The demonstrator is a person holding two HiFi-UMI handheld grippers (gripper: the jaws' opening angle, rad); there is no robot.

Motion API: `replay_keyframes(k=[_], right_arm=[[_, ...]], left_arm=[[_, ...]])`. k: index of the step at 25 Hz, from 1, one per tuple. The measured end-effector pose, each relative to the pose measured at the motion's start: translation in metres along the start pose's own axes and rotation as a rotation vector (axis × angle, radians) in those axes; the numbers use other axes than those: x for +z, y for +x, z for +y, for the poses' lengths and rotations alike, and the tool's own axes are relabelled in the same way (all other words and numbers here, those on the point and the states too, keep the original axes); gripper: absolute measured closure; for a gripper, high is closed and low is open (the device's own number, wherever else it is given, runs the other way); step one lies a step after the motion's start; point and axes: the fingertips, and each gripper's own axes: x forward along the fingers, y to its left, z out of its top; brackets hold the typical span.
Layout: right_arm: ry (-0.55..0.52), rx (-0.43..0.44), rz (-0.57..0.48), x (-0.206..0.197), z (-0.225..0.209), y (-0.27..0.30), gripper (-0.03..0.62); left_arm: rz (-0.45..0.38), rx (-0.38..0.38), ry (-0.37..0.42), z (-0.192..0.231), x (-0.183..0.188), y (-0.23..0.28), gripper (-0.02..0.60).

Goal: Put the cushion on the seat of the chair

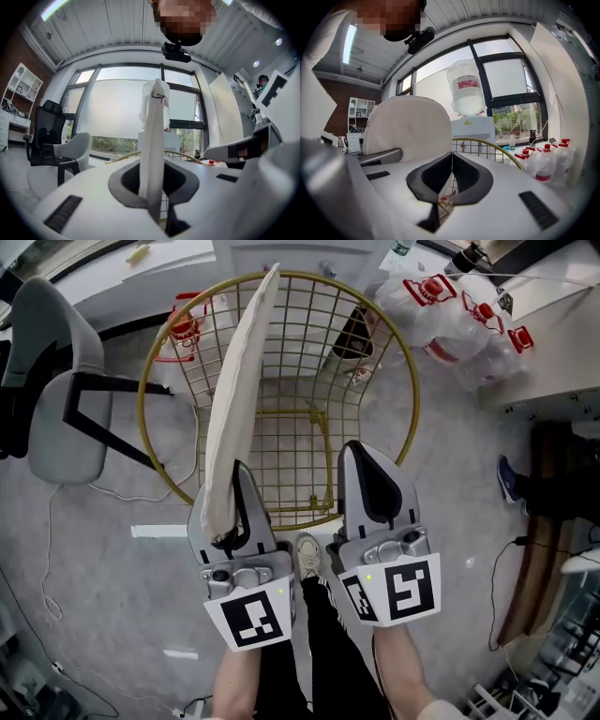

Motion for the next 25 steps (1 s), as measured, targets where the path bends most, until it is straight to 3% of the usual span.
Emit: replay_keyframes(k=[5,8,14,18,22,25], right_arm=[[0.025,-0.011,-0.002,-0.007,0.0,-0.001,0.577],[0.042,-0.012,-0.004,-0.006,0.004,-0.001,0.577],[0.208,0.018,-0.044,0.0,-0.003,-0.007,0.577],[0.245,0.025,-0.04,-0.007,-0.009,-0.011,0.577],[0.282,0.05,-0.028,-0.014,-0.006,-0.011,0.577],[0.297,0.063,-0.013,-0.024,-0.005,-0.01,0.577]], left_arm=[[0.008,-0.007,-0.033,0.0,-0.008,0.002,0.532],[0.033,-0.013,-0.161,0.006,-0.014,0.003,0.534],[0.049,-0.089,-0.691,0.014,-0.031,0.01,0.534],[0.081,-0.107,-0.953,0.005,-0.058,0.009,0.534],[0.098,-0.106,-1.309,-0.002,-0.093,0.005,0.534],[0.104,-0.138,-1.485,-0.006,-0.116,0.001,0.534]])
